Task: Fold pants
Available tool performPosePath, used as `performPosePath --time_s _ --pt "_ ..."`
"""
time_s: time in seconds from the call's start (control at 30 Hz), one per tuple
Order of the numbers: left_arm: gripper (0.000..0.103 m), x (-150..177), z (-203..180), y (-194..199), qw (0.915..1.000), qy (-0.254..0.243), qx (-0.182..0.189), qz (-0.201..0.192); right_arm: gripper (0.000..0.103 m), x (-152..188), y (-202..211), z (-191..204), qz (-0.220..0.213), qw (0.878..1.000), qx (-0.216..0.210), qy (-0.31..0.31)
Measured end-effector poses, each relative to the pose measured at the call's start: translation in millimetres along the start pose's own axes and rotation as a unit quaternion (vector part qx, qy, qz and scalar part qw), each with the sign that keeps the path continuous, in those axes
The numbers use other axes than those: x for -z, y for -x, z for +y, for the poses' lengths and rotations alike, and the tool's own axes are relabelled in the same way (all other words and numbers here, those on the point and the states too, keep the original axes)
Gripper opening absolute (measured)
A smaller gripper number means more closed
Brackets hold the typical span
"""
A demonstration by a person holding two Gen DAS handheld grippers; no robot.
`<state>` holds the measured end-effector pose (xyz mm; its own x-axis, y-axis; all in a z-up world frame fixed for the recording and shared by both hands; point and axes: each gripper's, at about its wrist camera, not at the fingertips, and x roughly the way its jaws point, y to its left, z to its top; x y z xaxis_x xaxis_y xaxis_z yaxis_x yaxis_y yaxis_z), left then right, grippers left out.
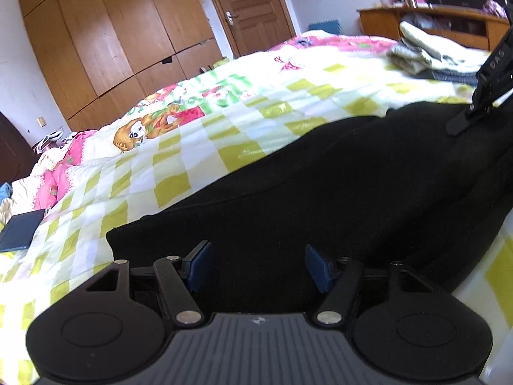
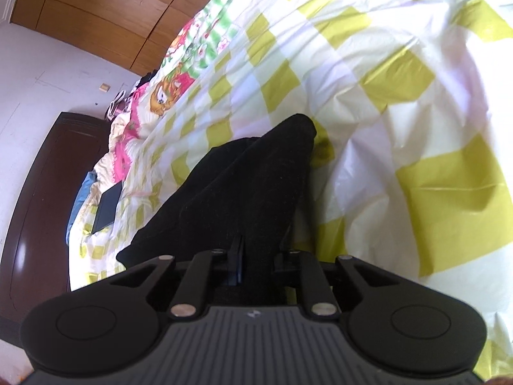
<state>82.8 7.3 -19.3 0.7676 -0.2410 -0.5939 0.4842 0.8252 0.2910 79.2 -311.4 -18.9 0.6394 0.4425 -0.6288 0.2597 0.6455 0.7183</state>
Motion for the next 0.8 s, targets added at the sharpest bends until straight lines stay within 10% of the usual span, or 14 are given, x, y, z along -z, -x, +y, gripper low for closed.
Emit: performPosePath --time_s 0.3,0.43,0.8 --pt "0.074 12 4 -7 0.9985 0.052 0.015 0.006 0.042 12 -25 7 0.036 0.998 0.05 -0.004" --pt "0.075 17 7 -9 0.9975 0.067 0.021 0.002 0.017 11 -12 18 0.013 0.998 0.057 -0.008" --pt "0.075 23 11 -6 0.9962 0.08 0.031 -0.011 0.015 10 8 118 -0.037 0.996 0.046 0.066"
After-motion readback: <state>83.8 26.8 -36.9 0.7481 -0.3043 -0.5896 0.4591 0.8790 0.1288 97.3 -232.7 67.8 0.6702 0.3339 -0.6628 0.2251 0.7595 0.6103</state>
